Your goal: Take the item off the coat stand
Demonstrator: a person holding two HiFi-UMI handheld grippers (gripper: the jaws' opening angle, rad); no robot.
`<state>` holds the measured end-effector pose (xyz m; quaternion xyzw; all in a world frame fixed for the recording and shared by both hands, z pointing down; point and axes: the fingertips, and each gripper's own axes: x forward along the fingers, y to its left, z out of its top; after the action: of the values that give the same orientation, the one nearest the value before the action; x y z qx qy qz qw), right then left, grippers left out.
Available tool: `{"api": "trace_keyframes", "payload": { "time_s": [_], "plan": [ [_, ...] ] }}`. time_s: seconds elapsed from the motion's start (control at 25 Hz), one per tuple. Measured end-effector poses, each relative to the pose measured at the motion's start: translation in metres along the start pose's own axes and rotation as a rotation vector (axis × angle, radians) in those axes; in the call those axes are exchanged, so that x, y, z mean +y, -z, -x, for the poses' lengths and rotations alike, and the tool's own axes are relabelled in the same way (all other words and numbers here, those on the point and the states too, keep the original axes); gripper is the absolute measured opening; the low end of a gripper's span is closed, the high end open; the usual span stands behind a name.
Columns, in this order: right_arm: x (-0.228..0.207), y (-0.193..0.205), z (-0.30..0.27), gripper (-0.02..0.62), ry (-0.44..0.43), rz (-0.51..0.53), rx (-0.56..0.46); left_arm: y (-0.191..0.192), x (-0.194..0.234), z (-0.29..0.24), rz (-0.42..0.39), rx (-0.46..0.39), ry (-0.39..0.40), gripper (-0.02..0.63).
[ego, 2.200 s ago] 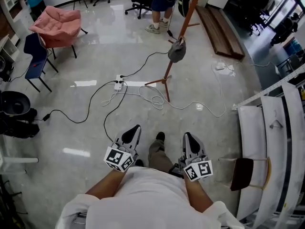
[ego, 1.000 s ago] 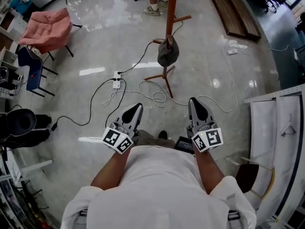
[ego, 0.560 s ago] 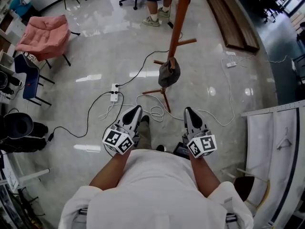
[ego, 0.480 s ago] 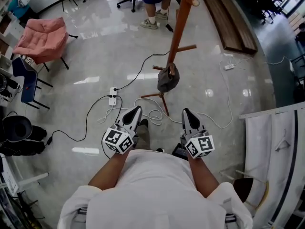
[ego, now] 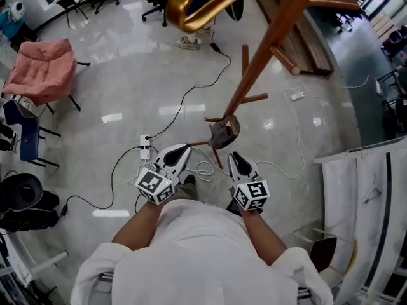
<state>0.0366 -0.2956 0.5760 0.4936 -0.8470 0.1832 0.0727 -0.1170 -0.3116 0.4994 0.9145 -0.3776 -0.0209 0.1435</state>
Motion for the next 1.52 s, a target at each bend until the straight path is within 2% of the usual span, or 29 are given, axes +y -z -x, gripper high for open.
{"api": "trace_keyframes", "payload": {
  "time_s": [0.12,0.24,0.36,0.56,0.68,0.8,0.92,1.12,1.44,1.52],
  "plan": [
    [-0.003,0.016,-0.02,0.144,0.012,-0.039,0.06,0.001,0.014,-0.012,0.023,0.014,0.056,0.003],
    [-0.011,0.028,-0.038,0.2,0.038,-0.073,0.11,0.004,0.021,-0.023,0.065,0.024,0.113,0.003],
    [-0.017,0.027,-0.053,0.22,0.067,-0.08,0.121,0.005,0.023,-0.029,0.117,0.019,0.176,0.003],
    [-0.026,0.033,-0.075,0.225,0.121,-0.126,0.15,0.006,0.036,-0.029,0.139,0.039,0.211,0.005],
    [-0.031,0.048,-0.086,0.225,0.156,-0.204,0.193,0.01,0.05,-0.024,0.16,0.058,0.201,0.005],
    [-0.034,0.057,-0.096,0.227,0.154,-0.292,0.224,0.016,0.062,-0.025,0.189,0.073,0.174,0.005],
    [-0.042,0.059,-0.101,0.227,0.172,-0.304,0.24,0.024,0.065,-0.033,0.192,0.093,0.166,0.005],
    [-0.051,0.057,-0.109,0.223,0.199,-0.286,0.246,0.014,0.072,-0.04,0.142,0.02,0.144,0.005],
    [-0.061,0.054,-0.099,0.067,0.216,-0.252,0.227,0.007,0.058,-0.052,0.129,-0.011,0.201,0.005],
    [-0.061,0.054,-0.094,0.053,0.21,-0.249,0.222,0.01,0.053,-0.051,0.139,-0.009,0.202,0.005]
  ]
}}
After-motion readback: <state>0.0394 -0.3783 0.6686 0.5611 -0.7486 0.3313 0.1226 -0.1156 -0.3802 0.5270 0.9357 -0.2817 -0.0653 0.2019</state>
